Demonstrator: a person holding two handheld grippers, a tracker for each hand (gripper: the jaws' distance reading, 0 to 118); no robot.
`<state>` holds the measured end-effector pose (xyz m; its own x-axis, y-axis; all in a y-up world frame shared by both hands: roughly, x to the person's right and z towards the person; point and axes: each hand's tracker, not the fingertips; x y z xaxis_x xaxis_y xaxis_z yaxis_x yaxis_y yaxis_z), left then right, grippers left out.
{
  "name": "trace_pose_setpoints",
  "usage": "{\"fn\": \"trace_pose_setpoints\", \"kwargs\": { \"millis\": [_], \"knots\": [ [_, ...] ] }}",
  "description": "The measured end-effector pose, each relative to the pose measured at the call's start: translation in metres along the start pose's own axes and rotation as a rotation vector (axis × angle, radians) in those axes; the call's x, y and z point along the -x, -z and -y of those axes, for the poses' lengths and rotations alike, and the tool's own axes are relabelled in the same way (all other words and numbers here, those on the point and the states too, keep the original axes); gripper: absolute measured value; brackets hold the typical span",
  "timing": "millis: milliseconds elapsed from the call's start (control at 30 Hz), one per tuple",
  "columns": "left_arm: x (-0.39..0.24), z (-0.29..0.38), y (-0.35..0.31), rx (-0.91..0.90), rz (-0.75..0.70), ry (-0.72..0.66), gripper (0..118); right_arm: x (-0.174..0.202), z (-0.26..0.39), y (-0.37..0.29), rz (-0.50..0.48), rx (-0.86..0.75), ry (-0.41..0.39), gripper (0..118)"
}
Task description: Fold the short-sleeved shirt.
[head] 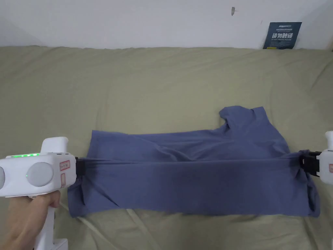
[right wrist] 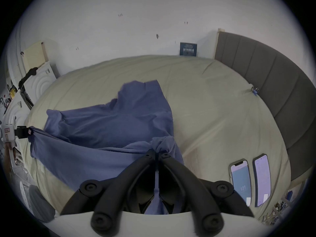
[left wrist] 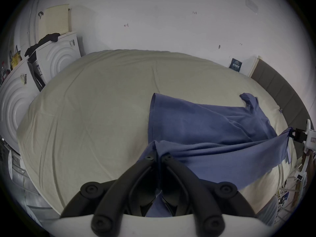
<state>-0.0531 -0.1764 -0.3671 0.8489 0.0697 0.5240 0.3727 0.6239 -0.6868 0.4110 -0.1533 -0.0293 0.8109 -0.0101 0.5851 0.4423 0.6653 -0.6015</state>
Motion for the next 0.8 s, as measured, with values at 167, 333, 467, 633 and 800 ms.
{"fn": "trace_pose_setpoints", "kwargs": {
  "millis": [167,333,467,633,800],
  "knots": [
    [0.001,0.0,0.029,0.083,0.019,-0.021,14,-0.011,0.006,0.038,0.004,0.092,0.054,18],
    [-0.006,0.011,0.019,0.087,-0.038,0.002,114,-0.022,0.028,0.026,0.023,0.044,0.054,118],
    [-0.01,0.015,-0.031,0.042,-0.03,0.018,111,-0.011,0.037,-0.01,0.005,0.025,0.049,118],
    [0.011,0.047,-0.051,-0.057,0.002,0.023,0,-0.001,0.07,-0.045,-0.02,-0.036,0.025,12],
    [0.013,0.079,-0.063,0.006,0.049,-0.029,0,-0.003,0.102,-0.036,-0.021,0.012,0.057,1]
  ]
}}
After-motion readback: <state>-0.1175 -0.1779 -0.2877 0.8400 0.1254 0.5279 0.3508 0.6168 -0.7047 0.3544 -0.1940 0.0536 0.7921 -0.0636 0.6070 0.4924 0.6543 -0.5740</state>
